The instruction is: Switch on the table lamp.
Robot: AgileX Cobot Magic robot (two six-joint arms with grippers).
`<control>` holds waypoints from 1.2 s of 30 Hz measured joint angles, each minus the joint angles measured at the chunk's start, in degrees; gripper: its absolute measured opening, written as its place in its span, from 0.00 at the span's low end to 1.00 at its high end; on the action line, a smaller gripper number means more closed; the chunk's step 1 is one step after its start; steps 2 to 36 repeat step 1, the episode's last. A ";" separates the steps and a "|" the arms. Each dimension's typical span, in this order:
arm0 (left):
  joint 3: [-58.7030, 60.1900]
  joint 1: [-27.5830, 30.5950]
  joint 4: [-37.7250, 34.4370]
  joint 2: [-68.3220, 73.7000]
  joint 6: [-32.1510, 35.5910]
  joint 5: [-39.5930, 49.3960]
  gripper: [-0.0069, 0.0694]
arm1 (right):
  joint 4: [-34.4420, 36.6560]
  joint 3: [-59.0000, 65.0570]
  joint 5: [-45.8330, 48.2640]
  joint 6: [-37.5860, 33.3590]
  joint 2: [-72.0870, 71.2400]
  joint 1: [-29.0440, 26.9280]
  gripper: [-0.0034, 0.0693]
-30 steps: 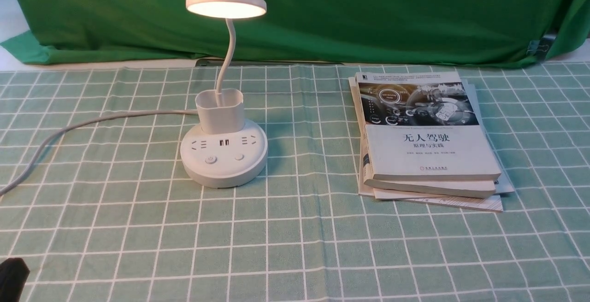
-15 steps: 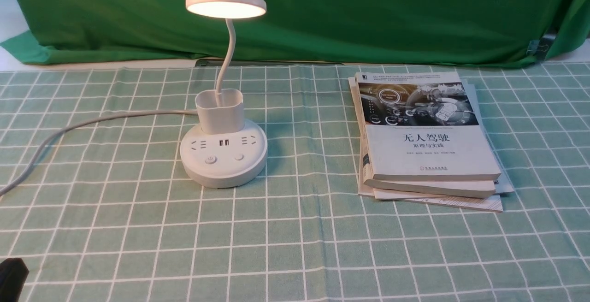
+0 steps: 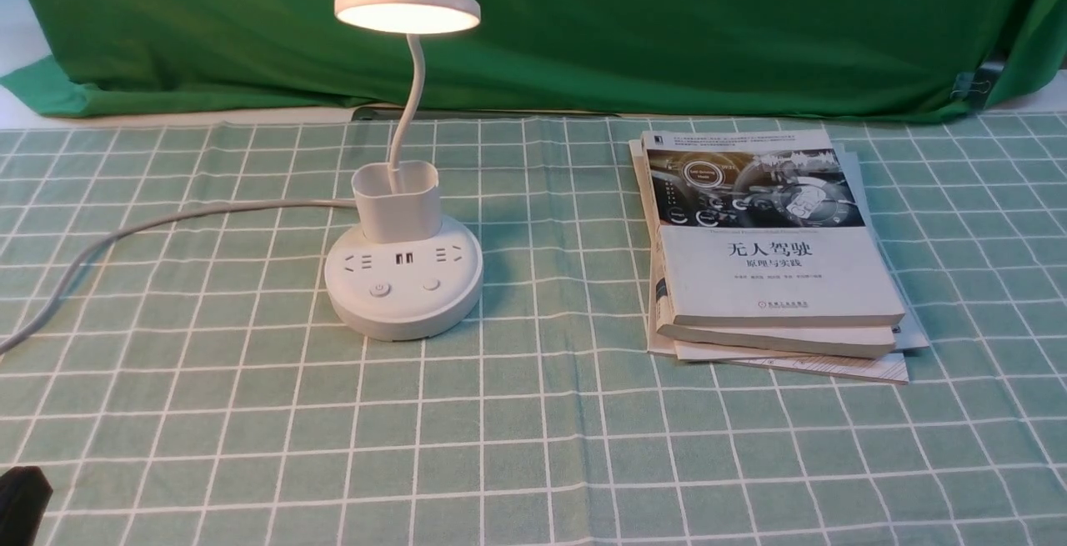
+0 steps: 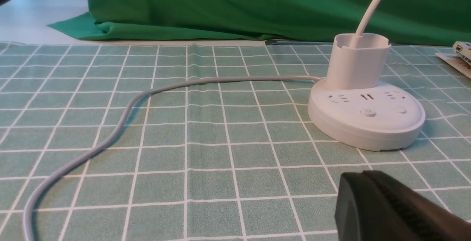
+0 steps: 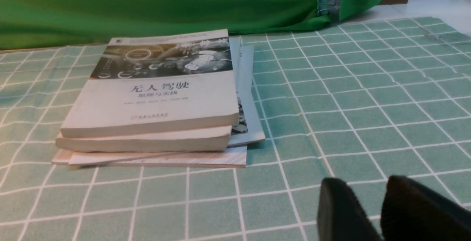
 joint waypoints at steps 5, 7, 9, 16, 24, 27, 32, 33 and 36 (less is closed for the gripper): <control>0.00 0.00 0.00 0.00 0.00 0.00 0.09 | 0.00 0.00 0.00 0.00 0.00 0.00 0.38; 0.00 0.00 0.00 0.00 0.00 0.00 0.09 | 0.00 0.00 0.00 0.00 0.00 0.00 0.38; 0.00 0.00 0.00 0.00 0.00 0.00 0.09 | 0.00 0.00 0.00 0.00 0.00 0.00 0.38; 0.00 0.00 0.00 0.00 0.00 0.00 0.09 | 0.00 0.00 0.00 0.00 0.00 0.00 0.38; 0.00 0.00 0.00 0.00 0.00 0.00 0.09 | 0.00 0.00 0.00 0.00 0.00 0.00 0.38; 0.00 0.00 0.00 0.00 0.00 0.00 0.09 | 0.00 0.00 0.00 0.00 0.00 0.00 0.38; 0.00 0.00 0.00 0.00 0.00 0.00 0.09 | 0.00 0.00 0.00 0.00 0.00 0.00 0.38; 0.00 0.00 0.00 0.00 0.00 0.00 0.09 | 0.00 0.00 0.00 0.00 0.00 0.00 0.38; 0.00 0.00 0.00 0.00 0.00 0.00 0.09 | 0.00 0.00 0.00 0.00 0.00 0.00 0.38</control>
